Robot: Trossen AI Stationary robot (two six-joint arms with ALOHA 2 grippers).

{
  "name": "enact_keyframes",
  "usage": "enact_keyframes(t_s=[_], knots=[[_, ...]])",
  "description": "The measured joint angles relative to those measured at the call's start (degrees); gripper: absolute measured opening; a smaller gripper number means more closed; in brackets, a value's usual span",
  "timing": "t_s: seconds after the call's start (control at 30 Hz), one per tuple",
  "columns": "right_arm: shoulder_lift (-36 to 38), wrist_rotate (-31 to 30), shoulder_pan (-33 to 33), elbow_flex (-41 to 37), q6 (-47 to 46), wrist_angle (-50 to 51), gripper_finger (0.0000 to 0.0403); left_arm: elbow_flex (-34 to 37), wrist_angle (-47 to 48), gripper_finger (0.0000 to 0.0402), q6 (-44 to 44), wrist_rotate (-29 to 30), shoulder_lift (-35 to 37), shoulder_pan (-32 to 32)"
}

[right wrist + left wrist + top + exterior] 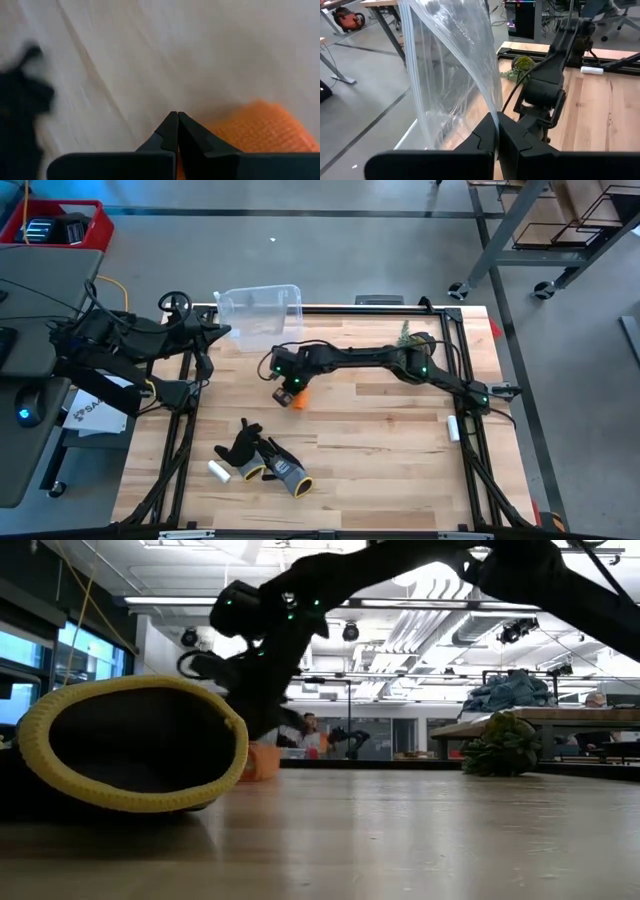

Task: Roll bandage
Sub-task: Put the rolled orange bandage into the transparent zip bag

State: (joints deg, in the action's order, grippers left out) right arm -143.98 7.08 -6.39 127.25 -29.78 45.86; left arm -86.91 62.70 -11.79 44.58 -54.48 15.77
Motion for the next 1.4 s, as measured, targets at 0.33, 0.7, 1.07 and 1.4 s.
enact_keyframes(t_s=[0.33, 0.7, 1.07, 1.4], knots=[[8.14, -0.44, 2.83, -0.01, 10.51, 27.21, 0.0000, -0.02, 0.11, 0.0000, -0.13, 0.55, -1.66, 0.00], [26.70, -2.65, 5.72, -15.43, -5.77, 22.23, 0.0000, -0.02, 0.93, 0.0000, -1.24, 0.12, -5.37, 0.00], [32.26, -7.47, 7.52, -36.50, -28.79, -8.32, 0.0012, -0.02, 4.02, 0.0000, 1.36, -1.49, -4.92, 0.00], [32.17, -9.60, 7.39, -43.16, -42.28, -14.10, 0.0193, -0.02, 3.91, 0.0000, 0.42, -3.75, -4.83, 0.00]])
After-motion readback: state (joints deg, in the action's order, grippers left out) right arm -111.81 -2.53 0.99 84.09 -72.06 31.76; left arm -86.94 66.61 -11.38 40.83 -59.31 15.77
